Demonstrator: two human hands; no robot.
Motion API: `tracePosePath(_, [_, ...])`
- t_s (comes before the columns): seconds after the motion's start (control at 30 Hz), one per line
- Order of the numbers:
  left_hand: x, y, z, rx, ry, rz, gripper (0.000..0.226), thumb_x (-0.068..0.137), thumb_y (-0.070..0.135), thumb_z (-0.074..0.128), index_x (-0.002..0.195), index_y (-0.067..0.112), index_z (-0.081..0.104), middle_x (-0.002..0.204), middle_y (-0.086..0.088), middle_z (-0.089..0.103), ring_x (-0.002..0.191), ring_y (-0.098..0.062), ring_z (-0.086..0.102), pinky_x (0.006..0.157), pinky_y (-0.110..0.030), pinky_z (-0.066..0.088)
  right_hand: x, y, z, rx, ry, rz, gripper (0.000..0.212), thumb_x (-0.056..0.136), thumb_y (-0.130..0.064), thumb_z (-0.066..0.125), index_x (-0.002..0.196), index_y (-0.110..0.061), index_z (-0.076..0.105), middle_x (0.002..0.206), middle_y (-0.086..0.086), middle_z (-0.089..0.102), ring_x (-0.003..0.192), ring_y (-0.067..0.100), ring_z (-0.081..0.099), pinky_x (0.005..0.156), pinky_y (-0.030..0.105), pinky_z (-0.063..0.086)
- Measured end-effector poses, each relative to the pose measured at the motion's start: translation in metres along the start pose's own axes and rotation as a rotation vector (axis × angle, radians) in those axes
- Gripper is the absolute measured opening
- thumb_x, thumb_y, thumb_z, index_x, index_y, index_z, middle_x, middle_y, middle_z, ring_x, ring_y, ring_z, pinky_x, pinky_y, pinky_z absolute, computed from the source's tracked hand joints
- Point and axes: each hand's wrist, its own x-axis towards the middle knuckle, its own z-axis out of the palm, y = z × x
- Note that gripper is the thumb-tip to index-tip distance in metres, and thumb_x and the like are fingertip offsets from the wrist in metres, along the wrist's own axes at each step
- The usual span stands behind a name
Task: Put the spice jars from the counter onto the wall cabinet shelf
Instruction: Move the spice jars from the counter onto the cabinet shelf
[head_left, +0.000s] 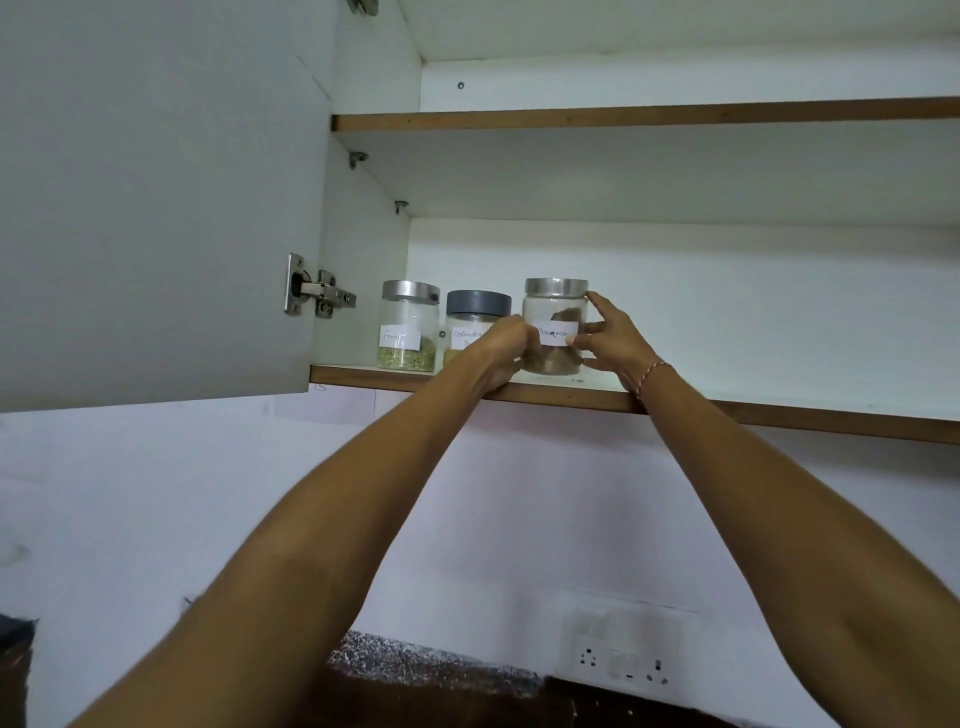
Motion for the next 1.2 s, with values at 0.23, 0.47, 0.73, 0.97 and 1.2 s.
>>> tracePosePath(0.23, [0.006, -0.001, -0.006, -0.089, 0.072, -0.107, 0.024, 0.082, -0.012, 0.037, 0.072, 0.008, 0.044, 0.075, -0.008, 0.047, 0.064, -0.017, 0.046, 0.055, -0.021, 0.04, 0.016, 0.009, 0.005, 0.024, -0.05, 0.116, 0.071, 0.085, 0.004, 0.057, 0.144, -0.022, 0.028, 0.139, 0.014, 0.046, 0.122, 0.032, 0.049, 0.089, 0.043, 0.048])
tracePosePath(0.47, [0.008, -0.002, -0.001, -0.009, 0.288, -0.064, 0.022, 0.089, -0.002, 0.037, 0.104, 0.001, 0.053, 0.073, -0.004, 0.041, 0.066, -0.016, 0.041, 0.057, -0.023, 0.035, 0.009, 0.008, 0.002, -0.121, 0.06, 0.106, 0.065, 0.088, 0.001, 0.052, 0.145, -0.015, 0.026, 0.147, 0.012, 0.033, 0.126, 0.03, 0.044, 0.096, 0.037, 0.044])
tracePosePath(0.73, [-0.052, -0.047, 0.035, 0.622, 0.507, 0.701, 0.047, 0.09, -0.001, 0.034, 0.137, 0.002, 0.037, 0.142, -0.018, 0.038, 0.133, -0.03, 0.035, 0.111, -0.038, 0.032, -0.076, 0.012, 0.008, -0.755, 0.459, -0.405, 0.047, 0.091, -0.009, 0.043, 0.138, -0.01, 0.039, 0.141, 0.015, 0.041, 0.129, 0.031, 0.039, 0.097, 0.042, 0.039])
tracePosePath(0.97, [-0.135, -0.184, 0.095, 0.718, 0.315, 0.508, 0.054, 0.098, 0.018, 0.037, 0.147, 0.008, 0.019, 0.157, -0.011, 0.017, 0.147, -0.025, 0.011, 0.117, -0.034, 0.015, -0.205, 0.112, 0.026, -0.898, 0.433, -0.279, 0.047, 0.094, -0.026, 0.042, 0.139, -0.014, 0.039, 0.152, 0.015, 0.027, 0.141, 0.03, 0.024, 0.115, 0.045, 0.019])
tracePosePath(1.2, [-0.247, -0.303, 0.133, 0.768, 0.107, 0.249, 0.054, 0.097, 0.012, 0.037, 0.146, 0.001, 0.019, 0.155, -0.018, 0.018, 0.146, -0.031, 0.012, 0.118, -0.039, 0.016, -0.356, 0.21, 0.016, -0.887, 0.228, -0.033, 0.046, 0.091, -0.021, 0.047, 0.135, -0.009, 0.043, 0.148, 0.02, 0.033, 0.137, 0.033, 0.032, 0.113, 0.046, 0.029])
